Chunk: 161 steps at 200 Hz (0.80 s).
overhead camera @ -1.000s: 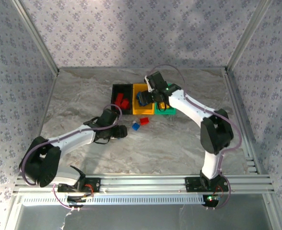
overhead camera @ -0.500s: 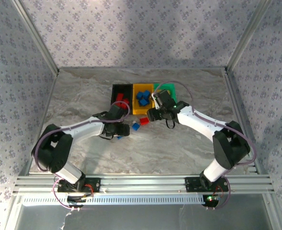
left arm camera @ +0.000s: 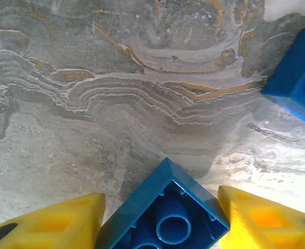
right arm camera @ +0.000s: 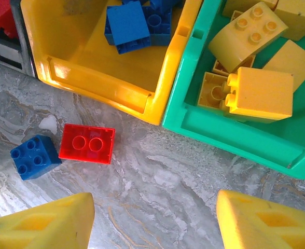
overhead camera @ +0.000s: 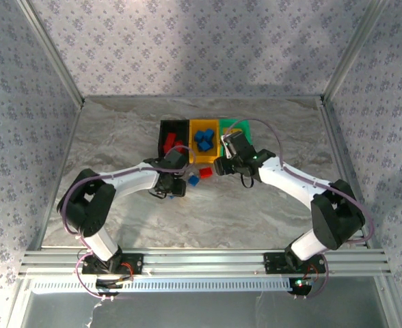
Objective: Sort the legos into containers by color
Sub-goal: Pick up the lego from the center of the table, then place the lego in the container.
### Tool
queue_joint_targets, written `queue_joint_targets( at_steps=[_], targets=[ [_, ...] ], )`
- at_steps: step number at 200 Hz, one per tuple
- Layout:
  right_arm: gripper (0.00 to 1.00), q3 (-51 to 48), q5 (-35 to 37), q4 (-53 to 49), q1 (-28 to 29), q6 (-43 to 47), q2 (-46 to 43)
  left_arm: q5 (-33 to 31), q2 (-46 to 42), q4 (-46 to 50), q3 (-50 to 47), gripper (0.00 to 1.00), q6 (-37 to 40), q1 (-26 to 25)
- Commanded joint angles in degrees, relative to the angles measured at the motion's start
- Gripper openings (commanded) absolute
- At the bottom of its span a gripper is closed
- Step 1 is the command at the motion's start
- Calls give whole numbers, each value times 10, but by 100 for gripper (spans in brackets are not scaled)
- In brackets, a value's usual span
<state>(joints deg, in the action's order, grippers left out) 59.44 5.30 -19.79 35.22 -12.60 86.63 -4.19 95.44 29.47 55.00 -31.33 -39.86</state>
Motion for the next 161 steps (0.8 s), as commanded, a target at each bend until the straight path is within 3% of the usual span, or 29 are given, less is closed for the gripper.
queue_joint_targets(
  at_steps=[1, 40, 60, 161],
  targets=[
    [65, -15, 12, 2, -6, -2, -27, -12, -4, 34, 30, 50, 3, -6],
    [65, -35, 16, -14, -9, -8, -65, -8, -3, 51, 103, 50, 14, -7],
    [65, -48, 14, -22, -11, -17, -87, -17, 32, 74, 184, 51, 30, -7],
    [66, -138, -1, -39, 20, -74, -185, -74, 382, 266, 753, 57, 88, 7]
  ],
)
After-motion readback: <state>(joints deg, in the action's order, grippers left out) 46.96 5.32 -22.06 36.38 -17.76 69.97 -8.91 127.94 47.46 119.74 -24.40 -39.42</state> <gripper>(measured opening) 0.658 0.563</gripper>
